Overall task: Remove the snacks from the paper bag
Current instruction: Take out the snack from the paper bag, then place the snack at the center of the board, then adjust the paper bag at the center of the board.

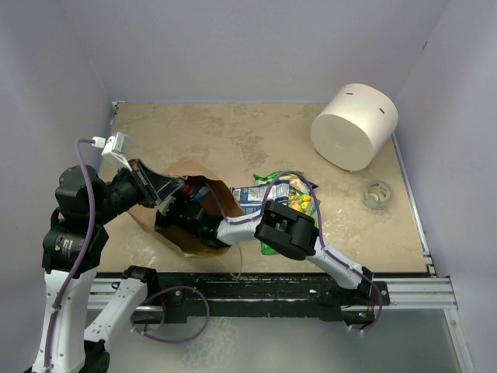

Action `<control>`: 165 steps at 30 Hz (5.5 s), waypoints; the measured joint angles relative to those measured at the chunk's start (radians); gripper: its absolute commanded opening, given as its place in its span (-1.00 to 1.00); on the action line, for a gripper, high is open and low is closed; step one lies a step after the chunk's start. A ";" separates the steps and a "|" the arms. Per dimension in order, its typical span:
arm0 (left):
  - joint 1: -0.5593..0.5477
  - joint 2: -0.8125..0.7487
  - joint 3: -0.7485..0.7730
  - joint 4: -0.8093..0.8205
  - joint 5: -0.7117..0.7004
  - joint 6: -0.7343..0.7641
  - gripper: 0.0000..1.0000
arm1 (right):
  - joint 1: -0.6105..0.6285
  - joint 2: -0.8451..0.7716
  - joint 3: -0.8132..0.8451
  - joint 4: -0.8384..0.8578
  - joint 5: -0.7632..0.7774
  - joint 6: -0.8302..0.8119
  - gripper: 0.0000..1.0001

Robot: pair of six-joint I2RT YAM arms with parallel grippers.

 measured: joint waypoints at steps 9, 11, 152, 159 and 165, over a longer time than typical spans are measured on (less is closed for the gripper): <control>0.000 -0.024 0.003 -0.100 -0.079 0.027 -1.00 | -0.022 -0.004 -0.003 -0.019 0.020 0.006 -0.61; 0.000 -0.030 0.004 -0.122 -0.106 0.028 -1.00 | -0.026 -0.017 -0.018 -0.019 0.021 -0.011 -0.79; 0.000 -0.021 -0.066 -0.128 -0.119 0.234 -1.00 | -0.416 -1.011 -0.532 -0.821 -0.515 0.095 0.83; 0.000 -0.008 -0.051 -0.155 -0.140 0.235 -1.00 | -0.409 -0.787 -0.435 -0.646 -0.643 0.053 0.63; 0.000 0.016 -0.015 -0.160 -0.165 0.235 -1.00 | -0.389 -0.676 -0.316 -0.582 -0.649 0.057 -0.04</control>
